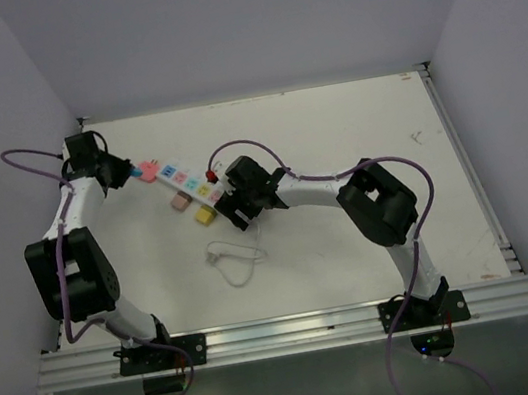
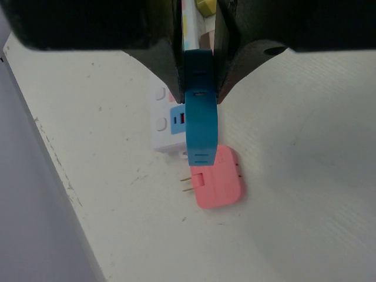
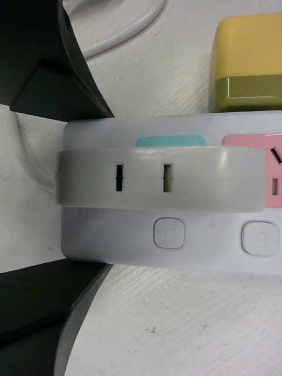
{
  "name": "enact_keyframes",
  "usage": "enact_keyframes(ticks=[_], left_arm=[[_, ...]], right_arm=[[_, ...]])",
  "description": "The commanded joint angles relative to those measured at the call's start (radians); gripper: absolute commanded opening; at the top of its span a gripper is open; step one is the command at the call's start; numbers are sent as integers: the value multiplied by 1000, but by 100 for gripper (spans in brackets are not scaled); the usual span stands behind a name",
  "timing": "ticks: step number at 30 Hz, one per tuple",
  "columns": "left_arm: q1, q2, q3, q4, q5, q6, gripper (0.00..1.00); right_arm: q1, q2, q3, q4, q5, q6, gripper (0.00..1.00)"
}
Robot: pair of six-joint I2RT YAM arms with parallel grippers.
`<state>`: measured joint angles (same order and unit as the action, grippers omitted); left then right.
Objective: Pull the plug off the socket
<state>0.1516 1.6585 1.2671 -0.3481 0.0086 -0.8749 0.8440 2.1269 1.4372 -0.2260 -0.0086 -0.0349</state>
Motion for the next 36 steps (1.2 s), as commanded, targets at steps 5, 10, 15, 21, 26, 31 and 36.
enact_keyframes(ticks=[5, 10, 15, 21, 26, 31, 36], left_arm=[[98, -29, -162, 228, 113, 68, 2], [129, -25, -259, 331, 171, 86, 7], [161, -12, -340, 454, 235, 73, 13], [187, -8, -396, 500, 254, 76, 24], [207, 4, -440, 524, 272, 76, 37], [230, -3, -475, 528, 284, 70, 58], [253, -39, -494, 486, 266, 56, 95]], right_arm=[[27, 162, -110, -363, -39, -57, 0], [27, 166, -106, -368, -44, -60, 0], [27, 165, -110, -366, -44, -60, 0], [27, 165, -109, -368, -45, -60, 0], [27, 160, -115, -361, -45, -60, 0], [27, 154, -115, -358, -45, -62, 0], [29, 134, -129, -348, -47, -62, 0]])
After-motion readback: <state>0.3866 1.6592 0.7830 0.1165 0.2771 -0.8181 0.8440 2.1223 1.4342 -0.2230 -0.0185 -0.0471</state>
